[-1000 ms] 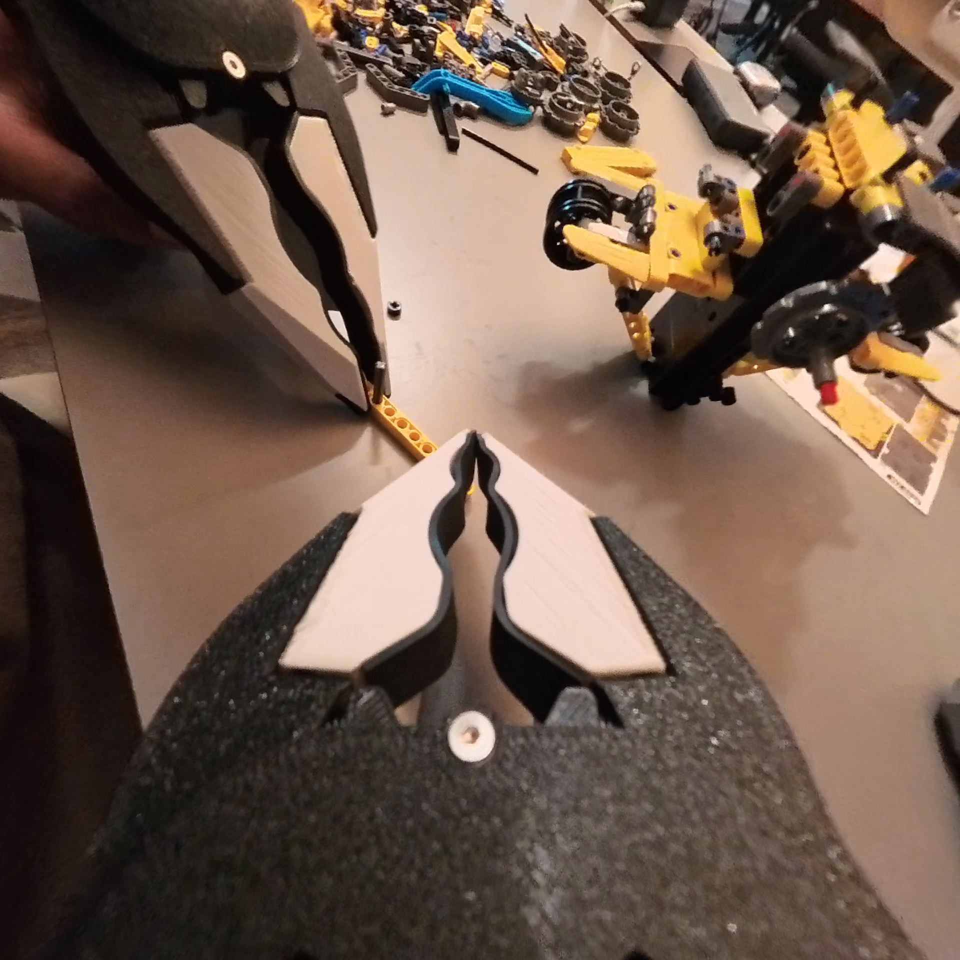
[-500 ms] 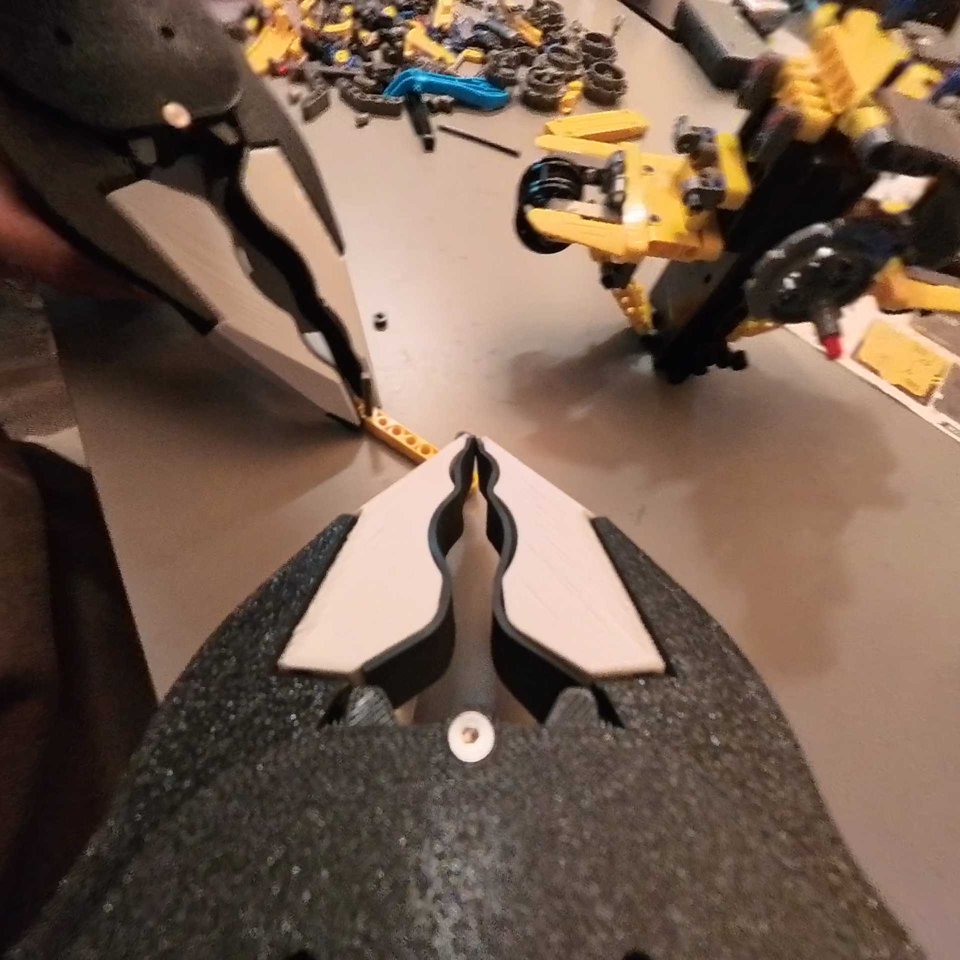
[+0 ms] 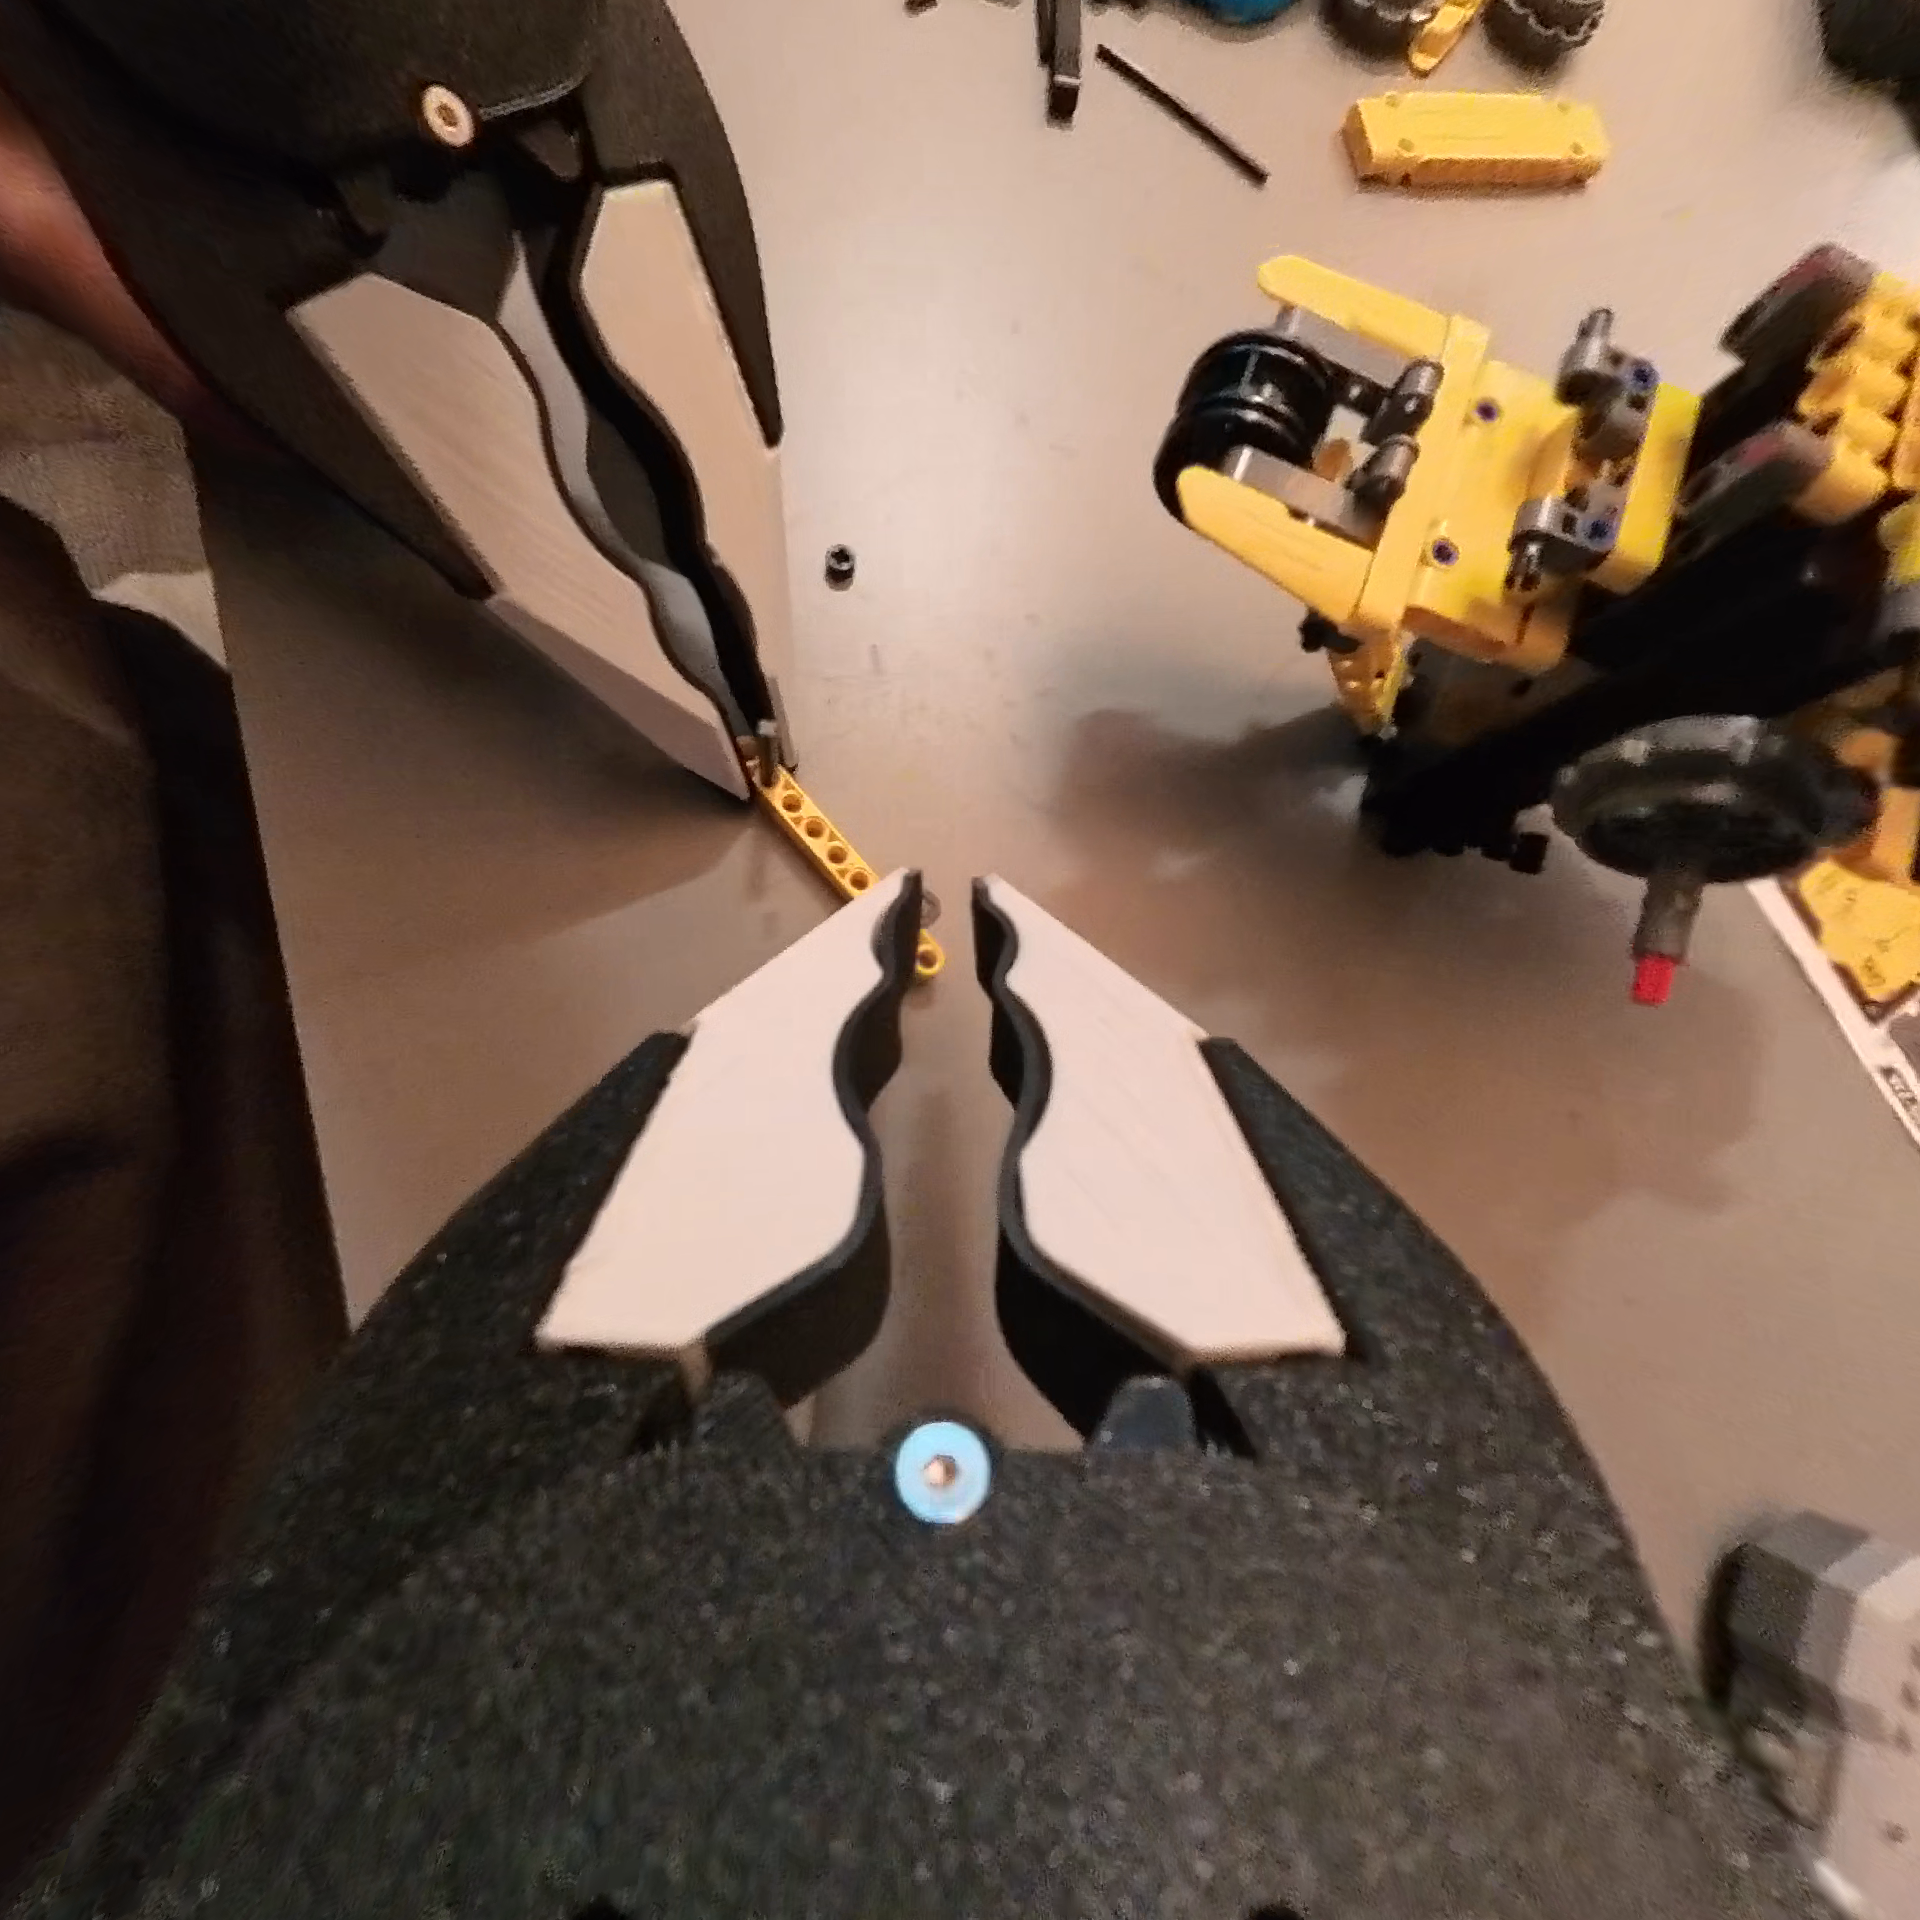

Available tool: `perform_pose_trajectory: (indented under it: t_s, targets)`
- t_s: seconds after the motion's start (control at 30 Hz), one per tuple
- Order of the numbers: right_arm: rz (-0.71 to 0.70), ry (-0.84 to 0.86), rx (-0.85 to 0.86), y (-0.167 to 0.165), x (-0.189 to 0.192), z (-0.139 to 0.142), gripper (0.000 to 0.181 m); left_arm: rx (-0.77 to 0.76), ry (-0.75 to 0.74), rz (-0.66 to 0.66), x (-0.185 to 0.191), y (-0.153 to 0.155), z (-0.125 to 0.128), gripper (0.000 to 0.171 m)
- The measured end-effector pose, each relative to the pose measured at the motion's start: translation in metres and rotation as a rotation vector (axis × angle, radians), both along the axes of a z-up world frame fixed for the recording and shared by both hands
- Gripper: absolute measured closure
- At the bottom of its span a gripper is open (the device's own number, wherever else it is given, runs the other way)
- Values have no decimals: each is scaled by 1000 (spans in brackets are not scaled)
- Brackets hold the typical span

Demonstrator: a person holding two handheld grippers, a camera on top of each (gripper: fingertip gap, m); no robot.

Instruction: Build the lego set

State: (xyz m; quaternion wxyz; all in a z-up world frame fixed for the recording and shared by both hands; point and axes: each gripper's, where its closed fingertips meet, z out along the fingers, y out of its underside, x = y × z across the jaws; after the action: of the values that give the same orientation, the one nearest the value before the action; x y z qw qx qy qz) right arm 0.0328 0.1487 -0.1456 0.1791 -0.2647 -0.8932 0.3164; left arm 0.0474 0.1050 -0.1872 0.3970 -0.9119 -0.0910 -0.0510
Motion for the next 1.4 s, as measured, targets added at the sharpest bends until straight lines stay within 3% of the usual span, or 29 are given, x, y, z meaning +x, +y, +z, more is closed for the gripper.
perform_pose_trajectory:
  t_s: [0.23, 0.7, 0.8, 1.33, 1.4]
  targets:
    - [54, -106, 139, 1, 2, -9, 171, 1, -5, 0, 0, 0, 0, 165]
    - [93, -184, 183, -1, 5, -17, 176, 1, -13, 1, 0, 0, 0, 165]
    - [112, -210, 220, 0, 9, -32, 176, 0, -10, -1, 0, 0, 0, 165]
    - [164, -196, 189, -1, 10, -35, 175, 2, -20, -1, 0, 0, 0, 165]
    - [146, -234, 143, -3, 13, -34, 168, 2, -19, -1, 0, 0, 0, 165]
